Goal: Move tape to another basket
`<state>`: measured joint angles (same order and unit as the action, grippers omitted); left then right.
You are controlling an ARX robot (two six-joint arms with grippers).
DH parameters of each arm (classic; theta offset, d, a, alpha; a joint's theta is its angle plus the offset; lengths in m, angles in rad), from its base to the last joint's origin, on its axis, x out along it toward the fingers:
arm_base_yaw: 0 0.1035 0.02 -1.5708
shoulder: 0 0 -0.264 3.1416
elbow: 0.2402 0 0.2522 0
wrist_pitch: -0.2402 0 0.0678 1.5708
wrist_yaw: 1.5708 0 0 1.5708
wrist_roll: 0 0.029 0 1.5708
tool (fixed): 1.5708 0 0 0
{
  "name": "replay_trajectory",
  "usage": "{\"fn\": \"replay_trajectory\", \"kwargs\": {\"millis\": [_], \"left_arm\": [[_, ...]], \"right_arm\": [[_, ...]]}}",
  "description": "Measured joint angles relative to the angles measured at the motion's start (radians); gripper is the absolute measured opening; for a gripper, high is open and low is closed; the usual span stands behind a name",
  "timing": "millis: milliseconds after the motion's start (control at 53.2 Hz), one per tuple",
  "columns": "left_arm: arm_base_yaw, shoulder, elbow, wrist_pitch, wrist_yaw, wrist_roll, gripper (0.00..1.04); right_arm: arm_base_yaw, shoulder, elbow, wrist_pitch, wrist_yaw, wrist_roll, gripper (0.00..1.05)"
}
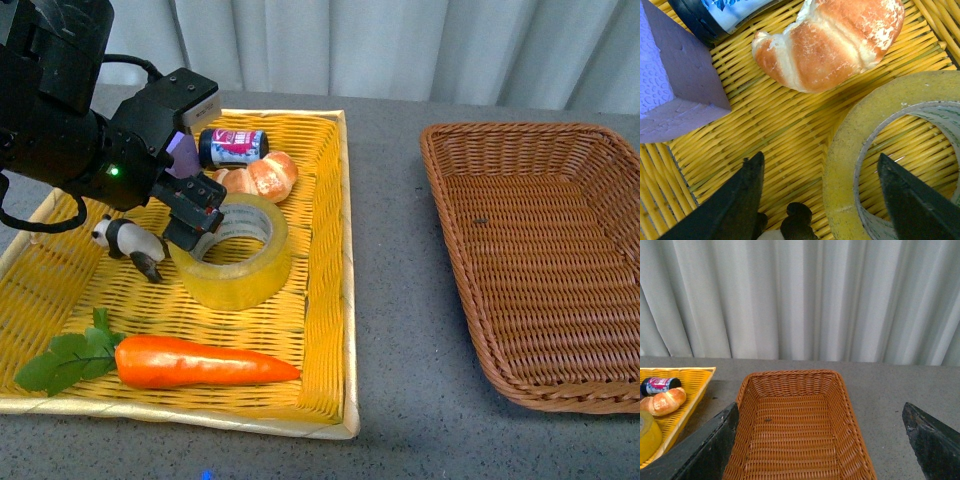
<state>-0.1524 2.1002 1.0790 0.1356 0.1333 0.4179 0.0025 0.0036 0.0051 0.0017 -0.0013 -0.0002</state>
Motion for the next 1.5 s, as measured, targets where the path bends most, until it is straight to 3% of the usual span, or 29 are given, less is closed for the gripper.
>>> {"fn": "replay_trajectory", "kwargs": {"millis": [357,564,940,1146,1503], "left_arm": [[-0.005,0.000,0.000,-0.018,-0.002,0.013,0.15],[-0.012,-0.013,0.003,-0.031,0.004,0.021,0.14],[-0.054,-0.131,0.108,-0.164,0.102,0.163,0.14],[-0.144,-0.135,0.219,-0.218,0.132,0.255,0.14],[-0.286,-0.064,0.399,-0.280,0.182,0.253,0.14]], "right_arm": [[0.000,0.000,0.000,0.000,0.000,0.000,0.96],[0.000,0.000,0.000,0.000,0.000,0.000,0.96],[0.000,0.000,0.000,0.000,0.000,0.000,0.96],[0.000,0.000,0.000,0.000,0.000,0.000,0.96],[0.000,0.000,0.000,0.000,0.000,0.000,0.96]]}}
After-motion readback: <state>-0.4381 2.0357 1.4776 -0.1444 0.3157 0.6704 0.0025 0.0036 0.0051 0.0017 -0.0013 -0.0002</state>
